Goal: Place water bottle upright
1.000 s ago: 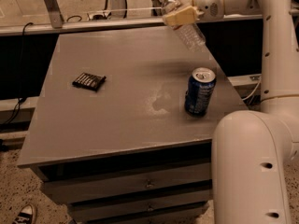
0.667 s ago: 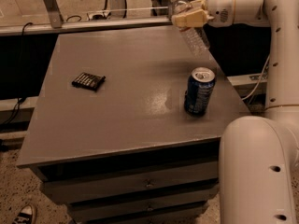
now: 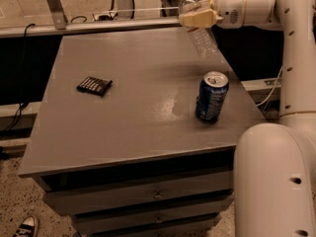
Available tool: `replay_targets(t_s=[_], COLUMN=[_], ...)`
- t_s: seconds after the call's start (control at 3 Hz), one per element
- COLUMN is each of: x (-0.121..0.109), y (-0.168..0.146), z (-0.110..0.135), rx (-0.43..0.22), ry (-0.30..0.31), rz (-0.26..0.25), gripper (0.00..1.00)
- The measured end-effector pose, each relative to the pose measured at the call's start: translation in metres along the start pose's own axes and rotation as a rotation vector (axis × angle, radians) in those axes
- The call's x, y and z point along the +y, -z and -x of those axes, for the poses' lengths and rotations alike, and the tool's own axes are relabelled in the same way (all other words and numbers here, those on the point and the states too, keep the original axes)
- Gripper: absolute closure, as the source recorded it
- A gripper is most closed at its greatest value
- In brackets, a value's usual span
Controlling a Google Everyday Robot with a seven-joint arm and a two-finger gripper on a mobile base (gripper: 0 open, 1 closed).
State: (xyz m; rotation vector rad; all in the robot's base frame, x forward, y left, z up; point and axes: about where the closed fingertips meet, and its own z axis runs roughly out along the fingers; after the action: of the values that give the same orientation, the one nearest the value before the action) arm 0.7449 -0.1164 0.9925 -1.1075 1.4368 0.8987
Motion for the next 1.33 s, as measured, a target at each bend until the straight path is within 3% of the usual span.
replay_targets(t_s=[0.67,1.33], x=[0.014,0.037], y=[0.048,0.072], z=[0.012,-0.002], rx=[-0.163,-0.382], ry=[-0.048,-0.025], rz=[-0.041,-0.047], gripper=[1.0,1.0])
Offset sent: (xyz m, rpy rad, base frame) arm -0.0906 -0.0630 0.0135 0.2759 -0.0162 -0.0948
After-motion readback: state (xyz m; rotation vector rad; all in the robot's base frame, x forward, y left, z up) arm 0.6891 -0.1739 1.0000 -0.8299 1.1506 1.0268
